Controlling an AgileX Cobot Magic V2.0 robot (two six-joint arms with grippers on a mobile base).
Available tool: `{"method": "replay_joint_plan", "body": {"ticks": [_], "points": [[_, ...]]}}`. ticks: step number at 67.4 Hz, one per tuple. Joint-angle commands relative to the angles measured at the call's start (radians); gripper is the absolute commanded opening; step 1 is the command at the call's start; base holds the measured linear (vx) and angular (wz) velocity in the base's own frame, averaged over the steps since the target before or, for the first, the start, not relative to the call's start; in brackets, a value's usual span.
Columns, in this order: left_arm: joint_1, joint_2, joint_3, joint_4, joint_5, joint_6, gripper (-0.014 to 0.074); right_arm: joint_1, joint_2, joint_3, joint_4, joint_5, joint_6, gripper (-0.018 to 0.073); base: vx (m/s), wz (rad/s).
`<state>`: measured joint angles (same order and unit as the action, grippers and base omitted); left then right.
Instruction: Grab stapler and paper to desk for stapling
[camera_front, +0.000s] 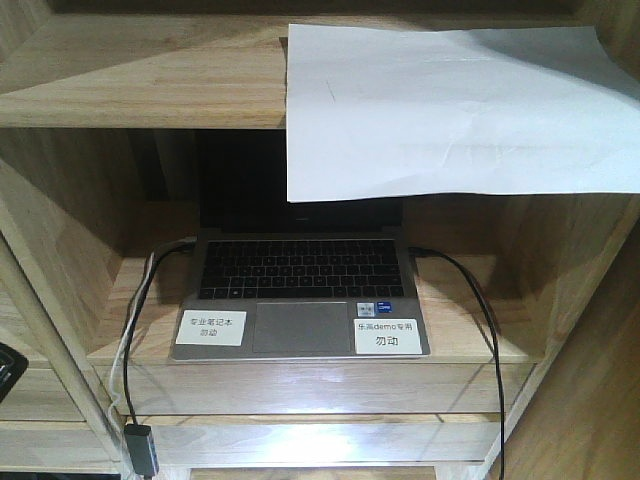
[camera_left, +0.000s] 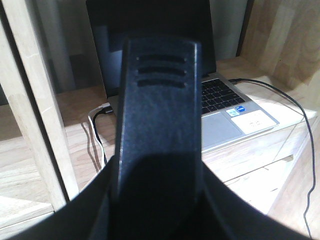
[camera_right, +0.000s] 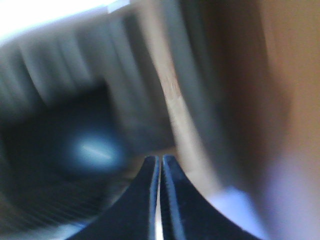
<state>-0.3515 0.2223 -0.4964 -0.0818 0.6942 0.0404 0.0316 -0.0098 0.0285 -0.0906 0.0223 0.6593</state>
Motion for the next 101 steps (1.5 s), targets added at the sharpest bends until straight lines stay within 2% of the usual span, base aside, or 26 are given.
{"method": "replay_joint_plan", "body": {"ticks": [1,7,16,26,37,45,53,62,68,75,84,101], "points": [[-0.005,0.01,-0.029,-0.012,-0.107,-0.002,-0.0006,-0.003,-0.009,0.022,-0.038,-0.109,0.218,-0.0009,0.0,0.0],[-0.005,0.01,-0.029,-0.012,-0.107,-0.002,-0.0006,-0.003,-0.009,0.022,-0.044,-0.114,0.324,-0.0008,0.0,0.0],[-0.005,0.01,-0.029,-0.012,-0.105,-0.002,-0.0006,0.012,-0.009,0.022,-0.044,-0.038,0.439,0.0,0.0,0.0],[-0.005,0.01,-0.029,-0.012,-0.105,-0.002,-0.0006,0.074,0.019,0.021,-0.044,-0.061,0.441,0.0073,0.0,0.0],[-0.005,0.01,-0.029,-0.012,-0.103,-0.002,-0.0006,0.164,0.119,0.021,-0.044,-0.244,0.442,0.0227,0.0,0.0],[-0.005,0.01,-0.029,-0.012,-0.103,-0.002,-0.0006,0.205,0.253,0.02,-0.048,-0.48,0.443,0.0344,0.0,0.0],[-0.005,0.01,-0.029,-0.012,-0.103,-0.002,-0.0006,0.22,0.413,0.02,-0.053,-0.748,0.452,0.0415,0.0,0.0],[-0.005,0.01,-0.029,-0.012,-0.103,-0.002,-0.0006,0.221,0.605,-0.009,-0.09,-0.976,0.529,0.0435,0.0,0.0],[-0.005,0.01,-0.029,-0.012,-0.103,-0.002,-0.0006,0.221,0.708,-0.053,-0.157,-1.036,0.608,0.0435,0.0,0.0],[-0.005,0.01,-0.029,-0.012,-0.103,-0.002,-0.0006,0.221,0.81,-0.115,-0.205,-1.066,0.651,0.0435,0.0,0.0],[-0.005,0.01,-0.029,-0.012,-0.103,-0.002,-0.0006,0.223,0.912,-0.193,-0.236,-1.078,0.655,0.0435,0.0,0.0],[-0.005,0.01,-0.029,-0.012,-0.103,-0.002,-0.0006,0.302,1.08,-0.335,-0.227,-1.131,0.652,0.0435,0.0,0.0]]}}
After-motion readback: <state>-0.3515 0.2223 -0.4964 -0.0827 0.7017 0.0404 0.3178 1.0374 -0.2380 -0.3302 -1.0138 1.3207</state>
